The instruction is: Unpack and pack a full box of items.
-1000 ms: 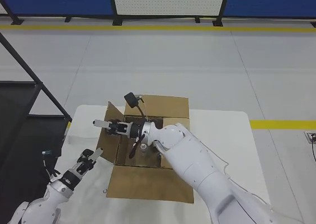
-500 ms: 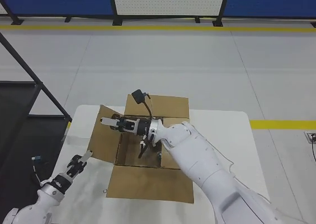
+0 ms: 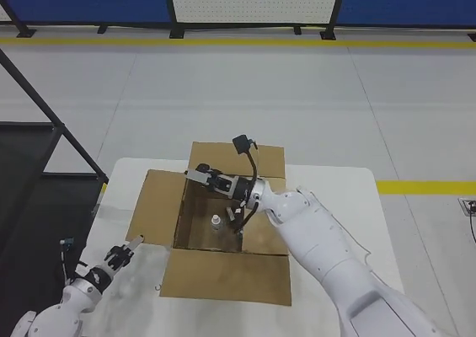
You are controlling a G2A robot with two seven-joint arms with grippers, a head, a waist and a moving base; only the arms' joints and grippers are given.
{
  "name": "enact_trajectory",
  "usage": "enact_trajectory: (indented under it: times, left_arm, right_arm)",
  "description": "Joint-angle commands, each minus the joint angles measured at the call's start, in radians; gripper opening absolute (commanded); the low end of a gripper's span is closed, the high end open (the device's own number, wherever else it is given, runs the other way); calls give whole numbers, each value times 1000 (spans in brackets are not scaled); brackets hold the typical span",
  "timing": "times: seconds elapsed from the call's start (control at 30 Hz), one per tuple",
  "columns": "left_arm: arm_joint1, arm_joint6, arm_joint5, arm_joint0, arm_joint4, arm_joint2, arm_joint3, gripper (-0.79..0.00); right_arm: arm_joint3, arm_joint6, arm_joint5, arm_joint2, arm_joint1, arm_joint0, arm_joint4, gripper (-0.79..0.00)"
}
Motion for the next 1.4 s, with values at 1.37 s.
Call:
enact_trajectory:
  times: [1.37]
  left_arm:
    - [1, -46, 70, 20, 29, -44, -57, 0]
  right_arm:
    - [-370, 32, 197, 125, 110, -174, -109, 0]
